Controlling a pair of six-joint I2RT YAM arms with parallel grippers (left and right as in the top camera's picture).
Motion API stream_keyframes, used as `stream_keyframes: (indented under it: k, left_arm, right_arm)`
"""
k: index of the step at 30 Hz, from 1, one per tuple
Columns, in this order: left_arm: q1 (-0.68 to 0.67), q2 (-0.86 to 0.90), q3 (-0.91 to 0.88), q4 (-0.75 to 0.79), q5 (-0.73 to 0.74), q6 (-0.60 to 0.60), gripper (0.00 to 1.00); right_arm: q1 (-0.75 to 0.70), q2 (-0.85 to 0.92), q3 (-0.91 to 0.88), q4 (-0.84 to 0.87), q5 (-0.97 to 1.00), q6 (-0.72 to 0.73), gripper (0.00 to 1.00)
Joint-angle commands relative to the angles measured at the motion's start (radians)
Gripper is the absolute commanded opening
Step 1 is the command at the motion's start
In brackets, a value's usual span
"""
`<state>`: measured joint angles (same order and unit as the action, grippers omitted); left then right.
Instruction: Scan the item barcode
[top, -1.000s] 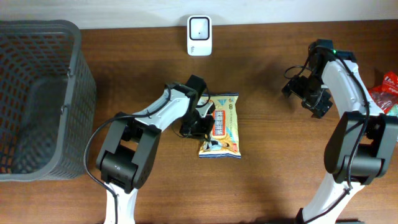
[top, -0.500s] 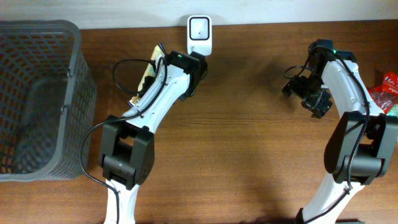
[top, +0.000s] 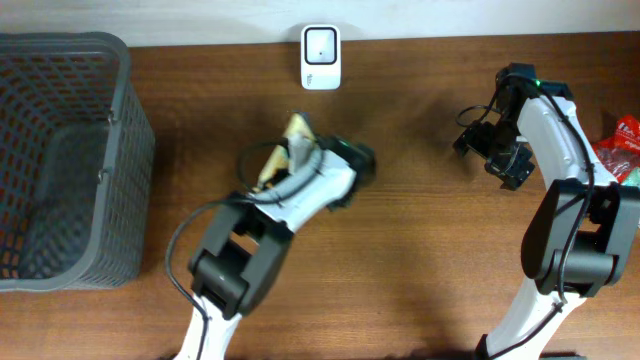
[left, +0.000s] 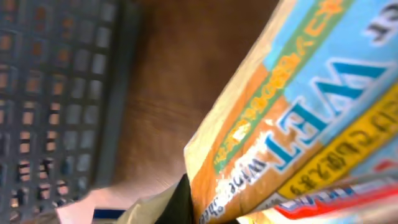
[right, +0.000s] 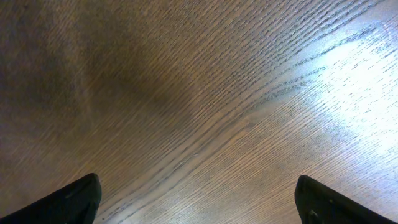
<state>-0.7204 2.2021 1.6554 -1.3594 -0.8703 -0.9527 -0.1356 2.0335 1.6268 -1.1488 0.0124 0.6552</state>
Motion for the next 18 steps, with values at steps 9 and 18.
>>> stream_keyframes:
  k: [9,18]
  left_arm:
    - [-0.207,0.008,0.029,-0.016,0.113,-0.011,0.32]
    - [-0.14,0.008,0.34,0.0,0.51,0.543,0.99]
  right_arm:
    - [-0.003,-0.026,0.019,-0.003,-0.002,0.012,0.99]
    - [-0.003,-0.026,0.019,-0.003,-0.001,0.012,0.99]
